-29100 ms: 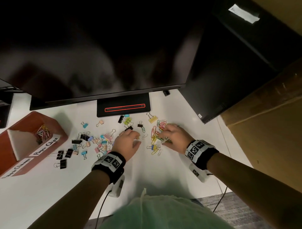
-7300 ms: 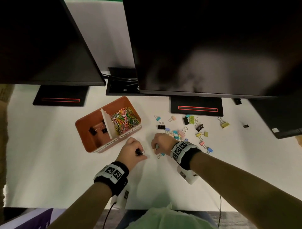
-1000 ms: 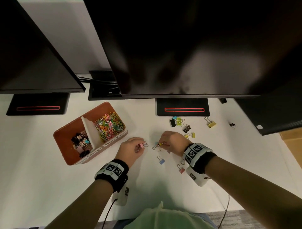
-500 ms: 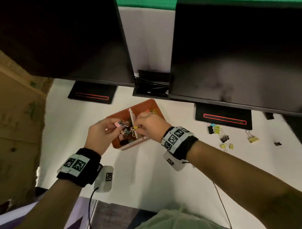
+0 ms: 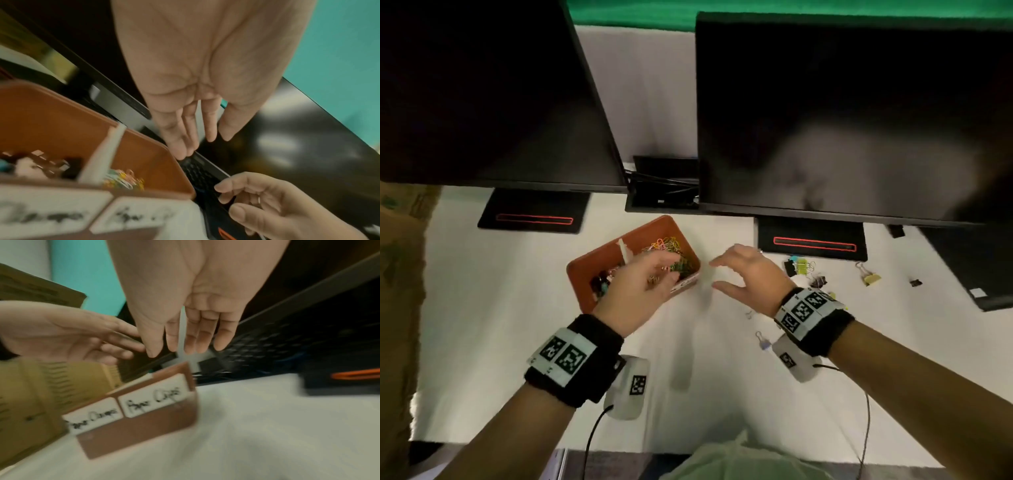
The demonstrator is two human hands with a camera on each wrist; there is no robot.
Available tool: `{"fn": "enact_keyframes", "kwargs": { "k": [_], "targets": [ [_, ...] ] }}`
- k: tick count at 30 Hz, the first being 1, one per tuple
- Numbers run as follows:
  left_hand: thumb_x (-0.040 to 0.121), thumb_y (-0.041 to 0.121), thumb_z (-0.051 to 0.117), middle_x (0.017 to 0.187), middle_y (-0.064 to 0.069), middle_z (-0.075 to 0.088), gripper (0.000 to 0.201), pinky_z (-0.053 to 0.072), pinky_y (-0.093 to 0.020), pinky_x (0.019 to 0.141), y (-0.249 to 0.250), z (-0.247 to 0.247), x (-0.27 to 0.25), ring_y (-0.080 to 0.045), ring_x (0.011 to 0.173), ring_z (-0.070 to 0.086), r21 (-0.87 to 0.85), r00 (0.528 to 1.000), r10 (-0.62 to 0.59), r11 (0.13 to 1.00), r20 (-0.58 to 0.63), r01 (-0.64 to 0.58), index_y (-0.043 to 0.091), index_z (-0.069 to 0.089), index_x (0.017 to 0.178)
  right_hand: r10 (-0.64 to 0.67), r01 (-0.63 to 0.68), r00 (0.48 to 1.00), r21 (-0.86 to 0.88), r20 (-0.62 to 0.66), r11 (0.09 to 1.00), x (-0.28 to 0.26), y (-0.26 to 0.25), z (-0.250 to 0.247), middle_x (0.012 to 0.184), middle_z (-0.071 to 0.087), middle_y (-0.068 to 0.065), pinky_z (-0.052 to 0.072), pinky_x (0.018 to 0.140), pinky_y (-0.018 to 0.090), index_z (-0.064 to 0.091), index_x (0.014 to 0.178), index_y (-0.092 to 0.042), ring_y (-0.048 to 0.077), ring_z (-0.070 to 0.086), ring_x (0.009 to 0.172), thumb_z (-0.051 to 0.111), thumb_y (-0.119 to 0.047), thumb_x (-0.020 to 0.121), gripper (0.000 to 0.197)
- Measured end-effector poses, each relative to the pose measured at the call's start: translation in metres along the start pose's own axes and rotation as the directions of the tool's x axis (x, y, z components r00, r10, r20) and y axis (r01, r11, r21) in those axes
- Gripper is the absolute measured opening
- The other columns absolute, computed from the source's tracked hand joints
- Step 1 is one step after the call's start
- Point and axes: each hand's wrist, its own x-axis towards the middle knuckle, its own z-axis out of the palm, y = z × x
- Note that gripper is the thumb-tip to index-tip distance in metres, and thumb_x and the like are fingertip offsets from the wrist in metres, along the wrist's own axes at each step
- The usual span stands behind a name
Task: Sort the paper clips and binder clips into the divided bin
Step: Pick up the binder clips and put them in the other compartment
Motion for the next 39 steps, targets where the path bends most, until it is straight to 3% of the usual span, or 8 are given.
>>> {"fn": "enact_keyframes", "kwargs": {
  "k": [6,11,16,21,26,29,35,39],
  "targets": [
    [0.085,0.021,0.062,0.128,0.005,0.045,0.042,0.042,-0.024,0.099,0.013,0.101,0.03,-0.007,0.111,0.048,0.193,0.934,0.112,0.964,0.339,-0.186,0.026,0.05,0.126,0.392,-0.391,0.92,-0.151,-0.028,0.908,-0.047,0.087,-0.028,0.13,0.047,0.005,0.041,0.1,0.041,0.044,0.133,-0.027,0.026,0.042,0.117,0.065,-0.041,0.082,0.057],
    [0.079,0.032,0.067,0.15,0.006,0.023,0.065,0.028,-0.03,0.111,-0.001,0.164,0.046,-0.021,0.135,0.027,0.377,0.877,-0.037,0.911,0.479,-0.167,0.03,0.037,0.136,0.49,-0.487,0.872,-0.1,0.006,0.868,-0.041,0.121,-0.021,0.131,0.046,0.004,0.04,0.101,0.039,0.045,0.133,-0.027,0.026,0.041,0.12,0.065,-0.041,0.082,0.056],
    [0.069,0.053,0.07,0.154,0.006,0.014,0.088,0.023,-0.038,0.114,-0.008,0.182,0.045,-0.021,0.14,0.016,0.515,0.831,-0.065,0.811,0.553,-0.279,0.028,0.028,0.142,0.422,-0.414,0.903,-0.093,0.079,0.905,-0.037,0.128,-0.006,0.131,0.044,0.003,0.041,0.102,0.036,0.045,0.135,-0.02,0.025,0.042,0.119,0.062,-0.035,0.085,0.055],
    [0.07,0.049,0.069,0.151,0.005,0.019,0.079,0.028,-0.038,0.11,-0.011,0.191,0.039,-0.02,0.135,0.023,0.52,0.851,-0.005,0.793,0.525,-0.316,0.026,0.035,0.137,0.324,-0.312,0.929,-0.093,0.177,0.946,-0.051,0.127,0.003,0.127,0.043,0.005,0.041,0.102,0.037,0.05,0.129,-0.019,0.025,0.044,0.116,0.062,-0.027,0.086,0.046],
    [0.081,0.024,0.066,0.141,0.003,0.035,0.049,0.031,-0.023,0.106,-0.018,0.2,0.039,-0.017,0.124,0.035,0.351,0.901,0.039,0.913,0.432,-0.208,0.018,0.052,0.128,0.268,-0.243,0.932,-0.131,0.245,0.961,-0.05,0.129,-0.001,0.144,0.04,0.002,0.038,0.106,0.037,0.049,0.129,-0.017,0.026,0.042,0.125,0.064,-0.022,0.085,0.047],
    [0.082,0.017,0.066,0.121,-0.002,0.049,0.036,0.042,-0.025,0.098,-0.021,0.201,0.039,-0.018,0.108,0.05,0.27,0.927,0.036,0.952,0.374,-0.146,0.012,0.06,0.118,0.227,-0.193,0.934,-0.146,0.276,0.97,-0.047,0.128,-0.002,0.138,0.047,0.003,0.039,0.104,0.036,0.047,0.132,-0.016,0.027,0.045,0.122,0.062,-0.02,0.085,0.049],
    [0.082,0.005,0.064,0.101,0.0,0.048,0.025,0.049,-0.021,0.081,-0.025,0.195,0.036,-0.015,0.084,0.057,0.215,0.953,-0.009,0.975,0.304,-0.06,0.007,0.065,0.106,0.314,-0.302,0.903,-0.088,0.295,0.949,-0.048,0.125,-0.001,0.129,0.044,0.007,0.043,0.101,0.033,0.046,0.134,-0.014,0.025,0.048,0.115,0.065,-0.02,0.085,0.052],
    [0.078,0.0,0.066,0.092,0.005,0.045,0.025,0.041,-0.002,0.069,-0.026,0.197,0.037,-0.011,0.077,0.052,0.161,0.965,-0.095,0.985,0.243,0.056,0.006,0.064,0.102,0.336,-0.328,0.881,-0.083,0.333,0.941,-0.044,0.123,-0.004,0.126,0.042,0.008,0.046,0.097,0.034,0.051,0.126,-0.012,0.027,0.053,0.108,0.068,-0.02,0.082,0.048]
  ]
}}
